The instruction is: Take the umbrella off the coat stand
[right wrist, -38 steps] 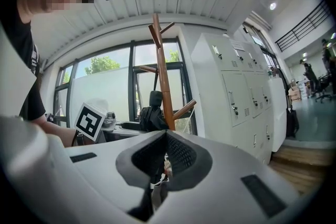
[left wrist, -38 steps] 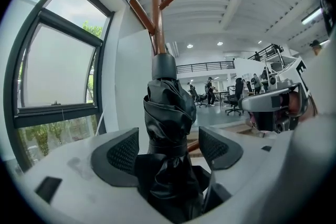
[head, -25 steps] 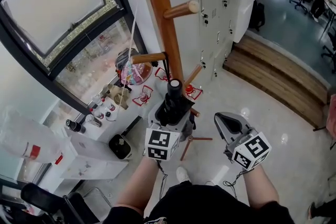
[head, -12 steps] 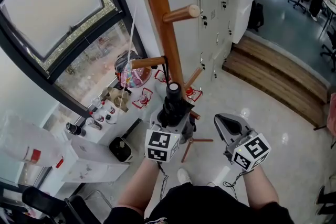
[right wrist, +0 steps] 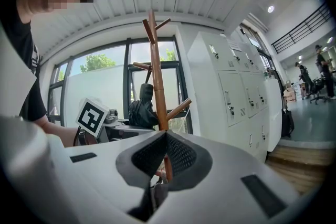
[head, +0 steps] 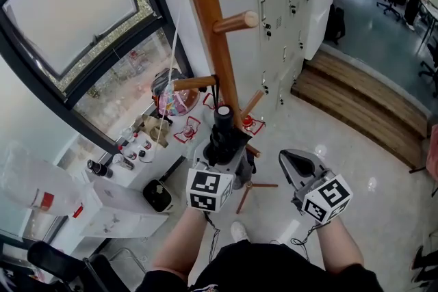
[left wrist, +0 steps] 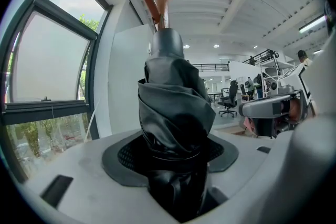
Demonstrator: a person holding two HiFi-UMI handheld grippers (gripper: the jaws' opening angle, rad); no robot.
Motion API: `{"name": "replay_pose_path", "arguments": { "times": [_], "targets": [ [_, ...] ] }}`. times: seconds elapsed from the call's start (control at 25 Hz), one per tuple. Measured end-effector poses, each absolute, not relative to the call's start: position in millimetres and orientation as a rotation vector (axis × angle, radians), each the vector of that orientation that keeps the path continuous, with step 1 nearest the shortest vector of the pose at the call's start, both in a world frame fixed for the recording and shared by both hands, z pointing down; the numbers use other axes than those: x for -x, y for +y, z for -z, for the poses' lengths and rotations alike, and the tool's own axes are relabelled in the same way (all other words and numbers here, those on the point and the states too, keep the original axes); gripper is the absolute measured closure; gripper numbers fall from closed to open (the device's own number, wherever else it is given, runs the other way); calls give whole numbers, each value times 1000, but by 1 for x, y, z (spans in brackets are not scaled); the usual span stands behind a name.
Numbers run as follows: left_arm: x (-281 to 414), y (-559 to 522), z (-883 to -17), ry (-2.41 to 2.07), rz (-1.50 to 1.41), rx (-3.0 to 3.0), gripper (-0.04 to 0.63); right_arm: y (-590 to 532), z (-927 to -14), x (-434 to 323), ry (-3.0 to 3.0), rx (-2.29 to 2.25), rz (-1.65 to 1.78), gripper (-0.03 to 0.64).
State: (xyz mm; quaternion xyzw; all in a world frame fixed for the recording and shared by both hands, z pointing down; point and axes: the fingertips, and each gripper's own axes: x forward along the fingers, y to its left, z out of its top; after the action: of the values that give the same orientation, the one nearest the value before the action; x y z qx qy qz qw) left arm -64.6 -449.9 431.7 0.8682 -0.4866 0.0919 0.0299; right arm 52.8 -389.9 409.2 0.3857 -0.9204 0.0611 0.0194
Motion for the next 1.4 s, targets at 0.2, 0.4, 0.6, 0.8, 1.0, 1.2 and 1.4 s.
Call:
{"name": "replay_pose_path", "arguments": {
  "times": [0.2, 0.4, 0.6, 0.8, 1.0, 1.2, 1.4],
  "targets": [
    [62, -447, -419, -1501, -260, -2679, 334, -388, -406, -54, -2866, -1180, -178, 563],
    [66, -441, -399, -1516, -211, -2691, 336, -385, -403, -52, -2874, -1166, -161, 563],
    [71, -437, -381, -1556, -166, -2700, 336, -383, -400, -52, -2878, -1158, -157, 563],
    [79, -434, -361, -1610, -115, -2701, 336, -381, -398, -51, -2890, -1141, -151, 563],
    [93, -429, -349, -1671, -53, -2669, 336, -378, -397, -49, -2902, -1116, -150, 563],
    [105, -417, -344, -1735, -24, -2631, 336, -373, -395, -47, -2917, -1079, -141, 563],
    [113, -400, -345, -1783, -19, -2593, 336, -365, -391, -45, -2935, -1030, -122, 563]
  ]
}}
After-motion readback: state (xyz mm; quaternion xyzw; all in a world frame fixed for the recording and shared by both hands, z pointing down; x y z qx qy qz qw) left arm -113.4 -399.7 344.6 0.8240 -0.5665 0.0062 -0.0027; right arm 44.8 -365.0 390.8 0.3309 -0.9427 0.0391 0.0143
